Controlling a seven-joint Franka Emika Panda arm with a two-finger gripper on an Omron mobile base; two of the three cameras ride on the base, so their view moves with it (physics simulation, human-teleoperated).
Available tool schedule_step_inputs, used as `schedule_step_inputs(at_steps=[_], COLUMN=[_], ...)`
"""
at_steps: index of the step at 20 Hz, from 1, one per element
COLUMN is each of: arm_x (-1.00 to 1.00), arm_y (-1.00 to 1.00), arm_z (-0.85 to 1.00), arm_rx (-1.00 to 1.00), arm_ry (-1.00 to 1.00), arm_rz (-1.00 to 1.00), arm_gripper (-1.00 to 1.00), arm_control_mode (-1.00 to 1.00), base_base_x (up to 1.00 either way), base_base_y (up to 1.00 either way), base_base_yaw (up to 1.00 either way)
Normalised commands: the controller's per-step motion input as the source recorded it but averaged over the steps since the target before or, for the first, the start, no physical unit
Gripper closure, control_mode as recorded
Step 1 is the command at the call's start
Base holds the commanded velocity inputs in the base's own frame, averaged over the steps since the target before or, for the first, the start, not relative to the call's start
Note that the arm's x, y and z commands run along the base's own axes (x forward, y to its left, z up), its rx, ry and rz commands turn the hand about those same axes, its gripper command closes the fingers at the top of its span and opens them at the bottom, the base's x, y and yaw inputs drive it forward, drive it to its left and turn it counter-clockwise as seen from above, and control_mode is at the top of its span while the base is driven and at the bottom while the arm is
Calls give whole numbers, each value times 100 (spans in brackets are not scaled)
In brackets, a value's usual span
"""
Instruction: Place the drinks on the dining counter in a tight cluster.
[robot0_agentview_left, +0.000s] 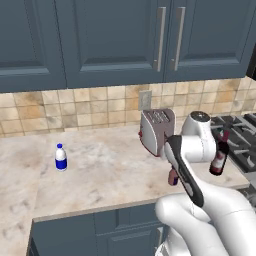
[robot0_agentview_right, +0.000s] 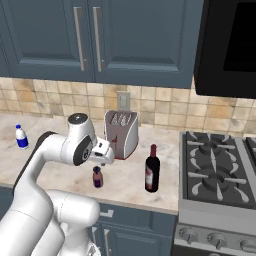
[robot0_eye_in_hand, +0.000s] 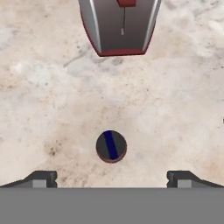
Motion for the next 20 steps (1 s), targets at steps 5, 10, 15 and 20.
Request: schedule_step_inputs(at_steps=[5, 10, 15, 20], arm_x=[5, 15, 16, 10], arm_y=[2, 0, 0, 0], arm_z=[-33, -29, -23, -16], arm_rx=[0, 0, 0, 0], arm_ry=[0, 0, 0, 1], arm_rz=[0, 0, 0, 0], arm_gripper=[-100, -100, -100, -100], arm_control_mode=[-100, -100, -100, -100], base_base_x=[0, 0, 0, 0], base_base_y=[0, 0, 0, 0], base_base_yaw=[0, 0, 0, 0])
